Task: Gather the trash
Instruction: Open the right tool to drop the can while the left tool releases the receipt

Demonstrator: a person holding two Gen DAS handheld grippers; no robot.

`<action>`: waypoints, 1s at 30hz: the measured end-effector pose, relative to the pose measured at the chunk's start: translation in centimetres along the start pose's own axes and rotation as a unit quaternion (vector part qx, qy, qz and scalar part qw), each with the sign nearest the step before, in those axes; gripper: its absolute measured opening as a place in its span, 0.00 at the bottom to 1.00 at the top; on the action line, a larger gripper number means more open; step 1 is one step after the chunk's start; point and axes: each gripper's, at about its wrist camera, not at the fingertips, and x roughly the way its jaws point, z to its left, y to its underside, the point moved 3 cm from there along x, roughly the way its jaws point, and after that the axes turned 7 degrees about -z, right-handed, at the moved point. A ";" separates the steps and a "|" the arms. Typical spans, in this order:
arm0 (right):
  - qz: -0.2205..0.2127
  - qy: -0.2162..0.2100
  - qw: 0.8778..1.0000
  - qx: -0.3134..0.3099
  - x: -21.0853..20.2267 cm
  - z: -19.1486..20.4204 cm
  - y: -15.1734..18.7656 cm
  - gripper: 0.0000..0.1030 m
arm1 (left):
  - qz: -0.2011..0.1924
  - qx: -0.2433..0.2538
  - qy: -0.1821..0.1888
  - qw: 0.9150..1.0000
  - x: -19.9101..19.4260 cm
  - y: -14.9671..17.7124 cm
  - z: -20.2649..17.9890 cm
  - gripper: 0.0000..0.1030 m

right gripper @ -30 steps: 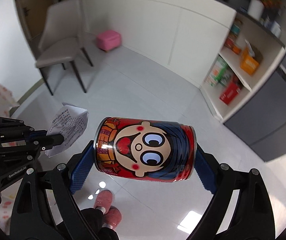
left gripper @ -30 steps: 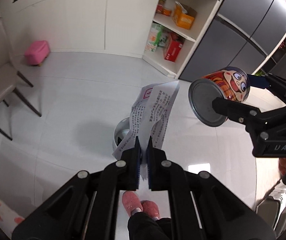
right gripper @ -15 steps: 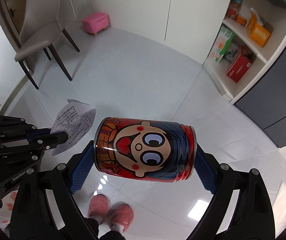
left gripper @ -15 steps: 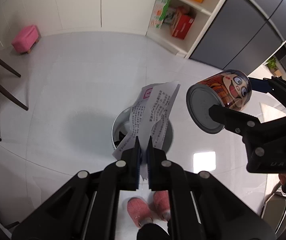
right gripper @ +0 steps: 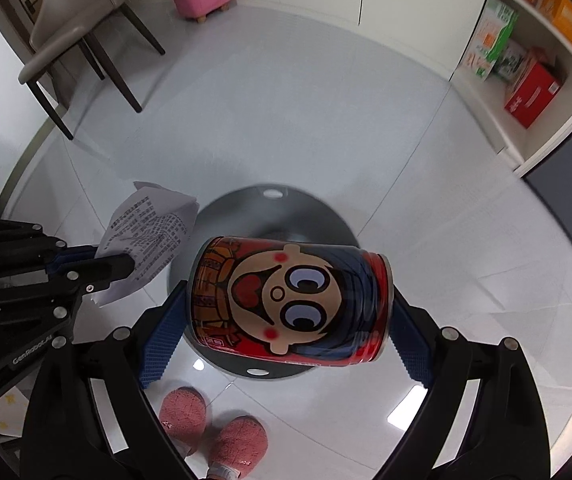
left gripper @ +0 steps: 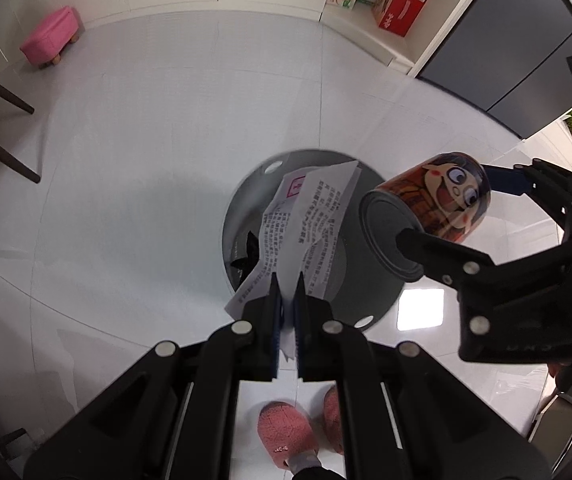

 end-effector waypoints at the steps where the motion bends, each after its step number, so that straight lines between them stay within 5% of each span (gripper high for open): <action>1: 0.003 0.001 1.000 -0.001 0.3 0.1 0.1 0.86 | 0.002 0.000 0.000 1.000 0.4 -0.1 -0.1 0.06; 22: -0.007 0.047 0.999 -0.005 -1.2 -1.5 1.4 0.90 | -0.015 -0.007 0.008 1.000 2.1 -0.9 -1.1 0.11; 23: -0.007 0.049 0.999 -0.005 -1.4 -1.6 1.4 0.90 | -0.014 -0.007 0.008 1.000 2.1 -0.8 -1.2 0.15; 24: -0.008 0.050 0.999 -0.004 -1.6 -1.7 1.5 0.90 | -0.013 -0.006 0.007 1.000 2.1 -0.8 -1.3 0.32; 25: -0.008 0.052 0.999 -0.003 -1.7 -1.8 1.5 0.90 | -0.016 -0.007 0.008 1.000 1.6 -0.7 -1.3 0.63; 26: -0.008 0.053 0.999 -0.002 -1.8 -1.8 1.5 0.90 | -0.023 -0.010 0.011 1.000 1.3 -0.7 -1.4 0.71; 30: -0.008 0.057 0.998 0.000 -2.3 -1.8 1.7 0.90 | -0.029 -0.022 0.013 0.999 0.5 -0.6 -1.4 0.73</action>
